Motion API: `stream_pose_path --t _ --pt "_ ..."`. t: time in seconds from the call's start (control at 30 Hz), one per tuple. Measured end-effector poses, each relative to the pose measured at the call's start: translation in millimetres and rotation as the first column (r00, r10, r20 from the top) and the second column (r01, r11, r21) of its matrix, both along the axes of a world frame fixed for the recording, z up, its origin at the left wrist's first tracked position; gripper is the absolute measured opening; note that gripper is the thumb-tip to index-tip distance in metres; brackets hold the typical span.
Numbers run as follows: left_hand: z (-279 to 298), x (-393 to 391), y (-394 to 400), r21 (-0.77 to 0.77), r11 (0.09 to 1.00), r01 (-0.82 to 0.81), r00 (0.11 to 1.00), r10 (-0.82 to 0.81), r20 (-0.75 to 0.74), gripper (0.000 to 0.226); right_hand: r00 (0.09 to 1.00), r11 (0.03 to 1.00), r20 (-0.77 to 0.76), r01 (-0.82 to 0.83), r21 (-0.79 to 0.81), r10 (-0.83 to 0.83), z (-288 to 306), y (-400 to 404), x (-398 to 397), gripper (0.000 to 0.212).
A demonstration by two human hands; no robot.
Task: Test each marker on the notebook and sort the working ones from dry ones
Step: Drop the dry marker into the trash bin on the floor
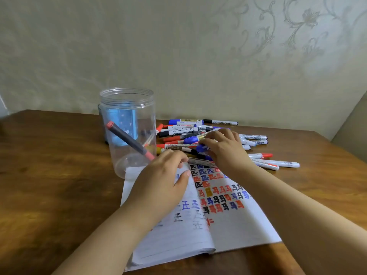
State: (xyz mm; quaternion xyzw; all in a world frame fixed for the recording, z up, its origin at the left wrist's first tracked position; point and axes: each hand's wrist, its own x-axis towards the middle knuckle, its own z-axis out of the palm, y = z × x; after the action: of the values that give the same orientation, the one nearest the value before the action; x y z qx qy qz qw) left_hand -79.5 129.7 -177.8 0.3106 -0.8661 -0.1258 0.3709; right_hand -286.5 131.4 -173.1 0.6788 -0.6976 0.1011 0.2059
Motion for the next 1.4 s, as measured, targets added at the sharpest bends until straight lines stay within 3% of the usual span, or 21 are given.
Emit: stream_pose_path --t 0.1,0.23,0.33,0.43,0.6,0.77,0.9,1.0,1.4 --pt "2.3 0.3 1.3 -0.017 1.000 -0.015 1.000 0.015 -0.020 0.024 0.988 0.977 -0.064 -0.146 -0.158 0.138 8.1 11.4 14.1 0.023" --pt "4.5 -1.5 5.2 -0.043 0.999 -0.020 0.999 0.018 -0.041 0.034 0.968 0.946 -0.130 -0.239 -0.219 0.215 12.5 41.1 36.6 0.023" --pt "2.9 -1.8 9.1 -0.007 0.999 0.052 0.999 -0.052 0.012 0.037 0.978 0.969 -0.065 -0.206 -0.138 0.199 8.1 67.7 43.1 0.032" --pt "-1.5 -6.2 13.2 0.034 0.986 0.164 0.975 -0.168 0.149 0.039 0.979 0.978 0.045 -0.193 -0.072 0.197 -1.4 86.6 44.0 0.028" --pt "-7.9 -11.6 14.6 0.008 0.980 0.200 0.934 -0.193 0.302 0.017 0.976 0.981 0.099 -0.187 -0.056 0.192 -15.7 95.4 43.4 0.022" --pt "-12.6 -13.4 12.7 0.008 0.976 0.217 0.928 -0.209 0.308 0.018 0.979 0.982 0.075 -0.189 0.013 0.188 -21.6 98.7 45.8 0.032" --pt "-12.9 -13.2 11.3 0.091 0.958 0.271 0.910 -0.286 0.299 0.019 0.964 0.970 0.167 -0.226 0.087 0.209 -21.3 105.5 43.8 0.039" --pt "-13.5 -11.7 11.1 0.134 0.947 0.292 0.902 -0.319 0.292 0.011 0.959 0.968 0.186 -0.232 0.093 0.212 -18.3 107.2 46.1 0.039" --pt "-6.7 -8.1 11.9 0.224 0.926 0.303 0.893 -0.358 0.272 0.014 0.956 0.965 0.197 -0.241 0.101 0.219 -12.1 109.2 51.3 0.039"
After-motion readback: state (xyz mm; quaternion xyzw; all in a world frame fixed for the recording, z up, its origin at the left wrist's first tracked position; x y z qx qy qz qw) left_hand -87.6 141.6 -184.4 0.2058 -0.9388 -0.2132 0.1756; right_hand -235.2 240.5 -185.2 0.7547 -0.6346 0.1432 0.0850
